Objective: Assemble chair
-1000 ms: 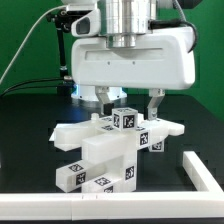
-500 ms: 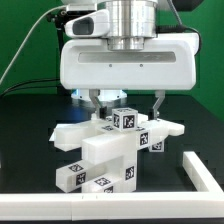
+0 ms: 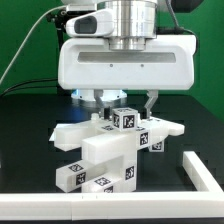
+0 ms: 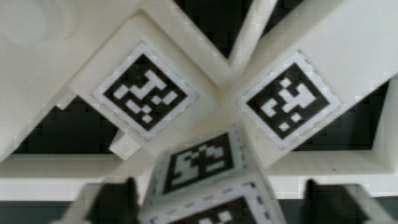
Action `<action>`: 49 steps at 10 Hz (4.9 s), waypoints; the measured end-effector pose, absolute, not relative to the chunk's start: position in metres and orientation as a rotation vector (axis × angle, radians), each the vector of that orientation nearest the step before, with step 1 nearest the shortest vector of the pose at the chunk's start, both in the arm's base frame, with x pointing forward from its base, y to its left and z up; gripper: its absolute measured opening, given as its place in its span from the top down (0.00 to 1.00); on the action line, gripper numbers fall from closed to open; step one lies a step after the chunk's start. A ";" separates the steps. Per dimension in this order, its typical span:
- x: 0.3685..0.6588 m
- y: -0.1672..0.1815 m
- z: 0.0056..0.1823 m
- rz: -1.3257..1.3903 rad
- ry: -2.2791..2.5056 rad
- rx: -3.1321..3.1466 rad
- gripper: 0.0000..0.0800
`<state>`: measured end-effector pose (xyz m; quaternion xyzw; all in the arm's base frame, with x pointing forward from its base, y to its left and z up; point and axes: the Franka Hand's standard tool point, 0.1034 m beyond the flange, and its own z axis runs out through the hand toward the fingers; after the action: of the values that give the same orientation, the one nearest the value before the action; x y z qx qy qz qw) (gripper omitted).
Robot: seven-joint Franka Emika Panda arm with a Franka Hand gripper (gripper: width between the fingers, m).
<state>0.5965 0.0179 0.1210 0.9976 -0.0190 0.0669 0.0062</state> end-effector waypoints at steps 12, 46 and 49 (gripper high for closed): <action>0.601 0.008 0.120 0.171 -1.863 2.644 0.64; 0.613 -0.044 0.123 0.186 -1.470 2.842 0.64; 0.612 -0.042 0.122 0.144 -1.897 2.605 0.64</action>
Offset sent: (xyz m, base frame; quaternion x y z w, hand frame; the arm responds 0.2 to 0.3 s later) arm 0.0000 0.0000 0.0000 0.0000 0.0000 0.1938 0.9810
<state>0.6119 -0.0416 0.1218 0.8069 -0.5875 0.0445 -0.0423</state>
